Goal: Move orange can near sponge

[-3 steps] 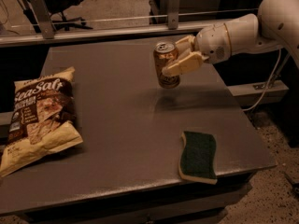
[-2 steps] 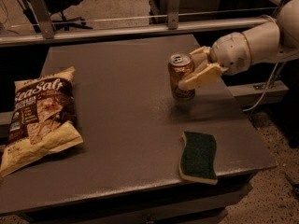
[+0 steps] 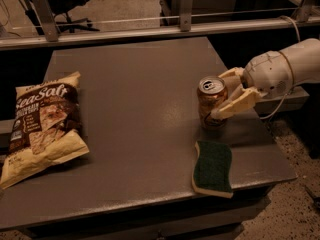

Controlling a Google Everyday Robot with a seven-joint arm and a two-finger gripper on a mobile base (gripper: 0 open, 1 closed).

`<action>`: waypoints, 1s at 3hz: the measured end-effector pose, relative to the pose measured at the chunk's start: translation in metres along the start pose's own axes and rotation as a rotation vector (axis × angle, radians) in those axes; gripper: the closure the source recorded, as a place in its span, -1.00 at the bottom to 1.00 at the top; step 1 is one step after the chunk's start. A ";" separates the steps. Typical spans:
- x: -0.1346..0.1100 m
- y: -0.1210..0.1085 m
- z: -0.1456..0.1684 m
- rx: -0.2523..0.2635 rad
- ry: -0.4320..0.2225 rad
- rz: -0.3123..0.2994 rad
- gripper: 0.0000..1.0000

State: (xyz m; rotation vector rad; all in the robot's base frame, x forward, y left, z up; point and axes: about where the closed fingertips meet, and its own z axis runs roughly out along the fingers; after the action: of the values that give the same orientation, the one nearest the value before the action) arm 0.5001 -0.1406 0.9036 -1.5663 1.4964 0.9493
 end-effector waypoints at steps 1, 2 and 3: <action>0.007 0.019 0.000 -0.037 -0.004 0.005 0.17; 0.011 0.033 0.004 -0.067 -0.011 0.010 -0.30; 0.015 0.040 0.003 -0.076 -0.008 0.017 -0.76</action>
Offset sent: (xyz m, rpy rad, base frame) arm -0.0527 -0.0063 -0.0187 0.0126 0.0657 0.0943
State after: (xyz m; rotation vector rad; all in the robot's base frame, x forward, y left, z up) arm 0.4606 -0.1456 0.8882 -1.6041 1.4857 1.0311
